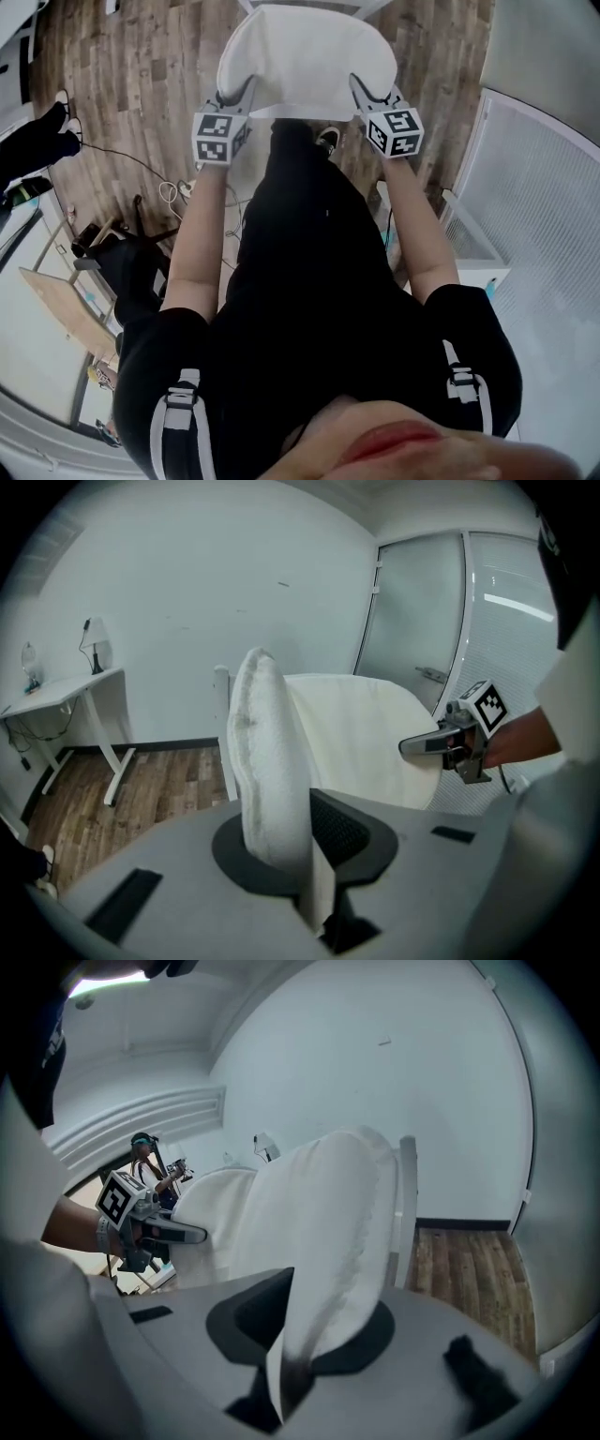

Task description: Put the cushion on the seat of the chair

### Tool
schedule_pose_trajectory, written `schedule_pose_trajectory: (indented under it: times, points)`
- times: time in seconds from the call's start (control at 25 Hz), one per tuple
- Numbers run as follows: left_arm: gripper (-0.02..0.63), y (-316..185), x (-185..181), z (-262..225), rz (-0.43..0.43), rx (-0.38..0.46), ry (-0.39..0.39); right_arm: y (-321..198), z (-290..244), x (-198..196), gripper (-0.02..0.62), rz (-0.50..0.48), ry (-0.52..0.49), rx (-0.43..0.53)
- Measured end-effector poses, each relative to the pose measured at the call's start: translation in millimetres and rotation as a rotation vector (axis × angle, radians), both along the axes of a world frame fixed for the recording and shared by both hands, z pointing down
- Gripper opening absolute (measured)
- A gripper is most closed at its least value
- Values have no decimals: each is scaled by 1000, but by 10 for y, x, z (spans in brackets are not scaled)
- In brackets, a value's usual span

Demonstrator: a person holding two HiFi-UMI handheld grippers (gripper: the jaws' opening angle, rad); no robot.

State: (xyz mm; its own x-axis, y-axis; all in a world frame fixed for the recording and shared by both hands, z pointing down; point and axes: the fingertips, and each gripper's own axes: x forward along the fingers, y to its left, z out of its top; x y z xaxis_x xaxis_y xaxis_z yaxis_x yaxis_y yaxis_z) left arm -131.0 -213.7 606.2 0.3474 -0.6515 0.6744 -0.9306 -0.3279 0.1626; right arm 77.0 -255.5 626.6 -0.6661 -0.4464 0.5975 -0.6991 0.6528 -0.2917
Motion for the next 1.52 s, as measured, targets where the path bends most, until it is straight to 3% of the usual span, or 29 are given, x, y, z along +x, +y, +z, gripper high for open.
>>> schedule_pose_trajectory:
  times: [0.24, 0.6, 0.96, 1.52]
  points:
    - [57, -136, -169, 912, -3, -133, 48, -64, 862, -124, 64, 19, 32, -125]
    - [57, -262, -140, 2032, -13, -292, 95, -198, 1986, -111, 66, 38, 70, -288]
    - [57, -373, -190, 2820, -7, -442, 117, -292, 2808, -88, 83, 66, 110, -464]
    - [69, -556, -254, 3505, 5, -522, 99, -528, 3446, 37, 146, 67, 238, -513]
